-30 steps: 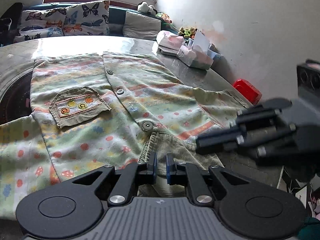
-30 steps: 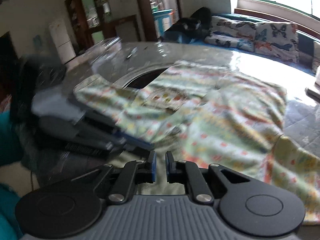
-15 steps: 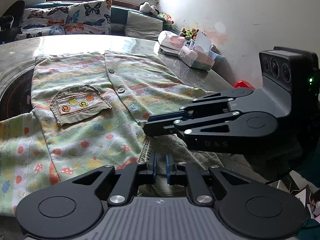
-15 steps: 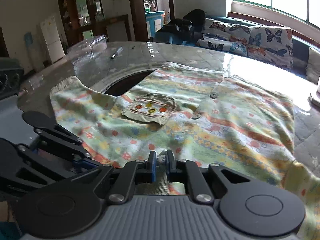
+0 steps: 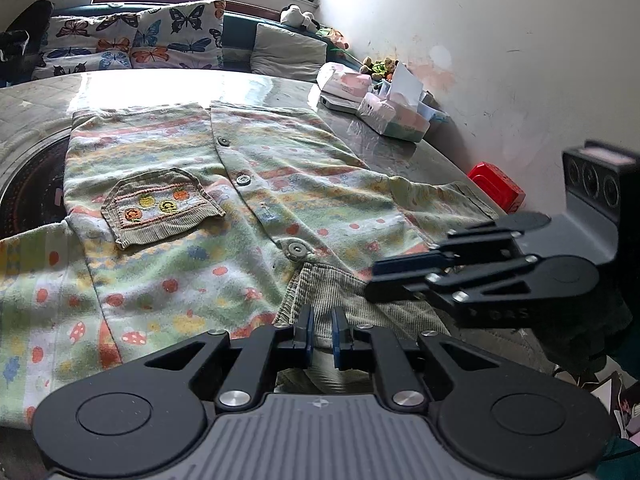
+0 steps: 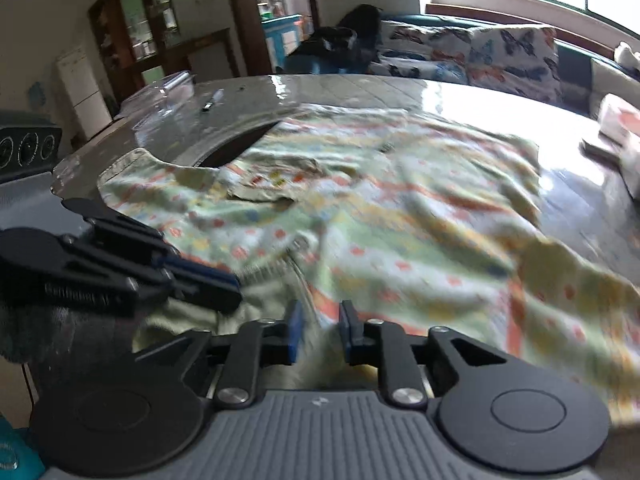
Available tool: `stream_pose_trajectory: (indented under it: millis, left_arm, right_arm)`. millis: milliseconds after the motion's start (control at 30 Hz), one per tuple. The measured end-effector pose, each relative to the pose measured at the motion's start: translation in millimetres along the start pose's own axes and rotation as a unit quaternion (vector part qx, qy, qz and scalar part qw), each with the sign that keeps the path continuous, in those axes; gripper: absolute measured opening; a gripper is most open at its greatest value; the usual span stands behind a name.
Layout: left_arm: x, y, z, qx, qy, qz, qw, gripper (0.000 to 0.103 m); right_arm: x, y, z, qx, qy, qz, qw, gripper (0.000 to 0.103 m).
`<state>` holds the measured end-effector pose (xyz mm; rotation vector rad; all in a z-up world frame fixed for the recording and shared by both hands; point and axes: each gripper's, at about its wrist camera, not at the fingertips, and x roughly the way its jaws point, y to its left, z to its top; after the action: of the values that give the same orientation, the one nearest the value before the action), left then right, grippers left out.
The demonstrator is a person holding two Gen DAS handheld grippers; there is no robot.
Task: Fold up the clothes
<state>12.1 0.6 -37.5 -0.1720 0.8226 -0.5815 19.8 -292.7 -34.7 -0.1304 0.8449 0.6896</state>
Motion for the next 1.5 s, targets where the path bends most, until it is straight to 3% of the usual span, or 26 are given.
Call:
stream_pose_trajectory:
  millis: [267, 433, 500, 633, 1200, 1500]
  left_arm:
    - [0, -2, 1, 0.005, 0.003, 0.006, 1.0000, 0.010]
    - [1, -5, 4, 0.010, 0.008, 0.012, 0.9999, 0.012]
    - [1, -7, 6, 0.011, 0.010, 0.016, 0.9998, 0.012]
    - [-3, -15, 12, 0.021, 0.002, 0.017, 0.9996, 0.020]
    - [8, -37, 23, 0.049, 0.008, 0.012, 0.9987, 0.024]
    - [16, -45, 28, 0.058, 0.013, 0.008, 0.9982, 0.027]
  right_arm:
    - [-15, -11, -12, 0.022, 0.000, -0.002, 1.000, 0.024]
    - [-30, -16, -11, 0.041, -0.025, -0.006, 0.999, 0.028]
    - [-39, -25, -11, 0.058, -0.041, -0.017, 0.997, 0.034]
    - [-46, -49, -17, 0.092, -0.056, -0.055, 0.993, 0.034]
    - [-77, -150, -57, 0.205, -0.084, -0.196, 0.955, 0.034]
    - [-98, -190, -75, 0.239, -0.090, -0.275, 0.927, 0.035]
